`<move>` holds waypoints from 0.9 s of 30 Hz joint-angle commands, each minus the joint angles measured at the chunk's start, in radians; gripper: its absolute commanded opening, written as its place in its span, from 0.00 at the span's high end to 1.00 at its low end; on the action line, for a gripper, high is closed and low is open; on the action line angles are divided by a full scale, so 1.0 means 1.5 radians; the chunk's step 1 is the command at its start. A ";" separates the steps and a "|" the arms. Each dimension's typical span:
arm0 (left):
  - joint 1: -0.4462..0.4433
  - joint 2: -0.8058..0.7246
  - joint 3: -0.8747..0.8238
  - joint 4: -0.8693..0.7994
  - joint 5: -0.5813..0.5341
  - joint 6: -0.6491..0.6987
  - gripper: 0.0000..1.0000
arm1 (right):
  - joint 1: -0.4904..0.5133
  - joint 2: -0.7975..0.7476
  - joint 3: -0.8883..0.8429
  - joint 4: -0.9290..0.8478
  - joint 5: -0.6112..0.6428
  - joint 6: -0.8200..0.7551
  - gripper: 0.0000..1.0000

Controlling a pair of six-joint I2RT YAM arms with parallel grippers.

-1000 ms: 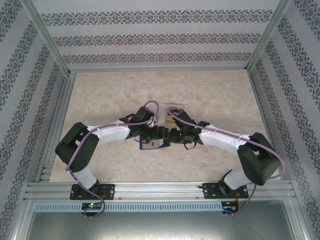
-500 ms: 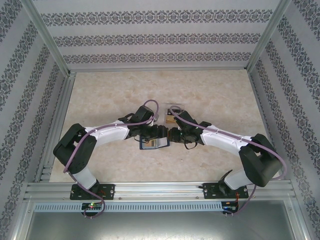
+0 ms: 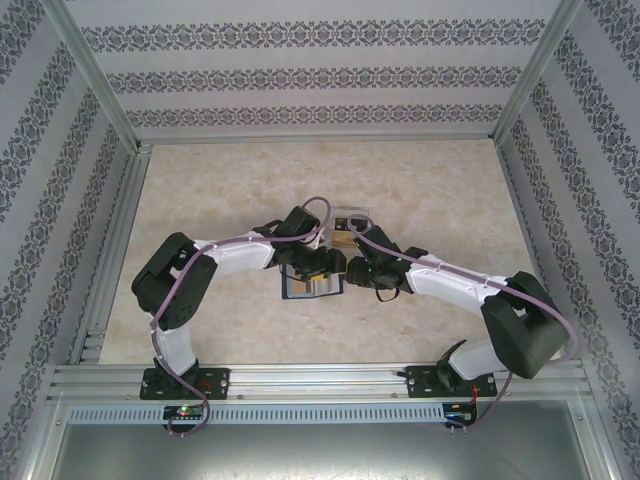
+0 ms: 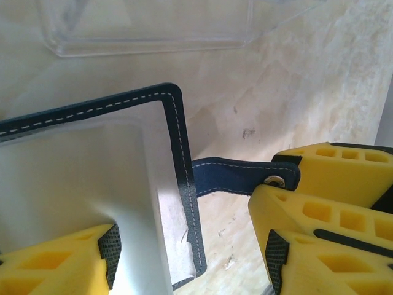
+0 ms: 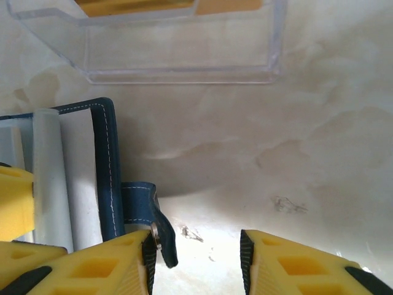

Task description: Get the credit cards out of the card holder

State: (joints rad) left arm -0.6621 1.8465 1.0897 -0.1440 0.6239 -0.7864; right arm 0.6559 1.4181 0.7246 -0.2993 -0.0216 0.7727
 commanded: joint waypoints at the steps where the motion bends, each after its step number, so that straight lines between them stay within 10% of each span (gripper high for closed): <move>1: -0.012 0.016 0.040 0.038 -0.012 0.000 0.33 | 0.019 -0.046 -0.018 0.060 -0.081 0.003 0.56; 27: -0.010 0.079 0.127 -0.075 -0.073 -0.015 0.39 | 0.078 -0.144 -0.123 0.166 -0.031 0.039 0.44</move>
State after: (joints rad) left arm -0.6685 1.9507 1.2491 -0.2131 0.5301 -0.7937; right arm 0.7506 1.1660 0.5301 -0.0963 -0.0685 0.8169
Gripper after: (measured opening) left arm 0.617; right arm 0.564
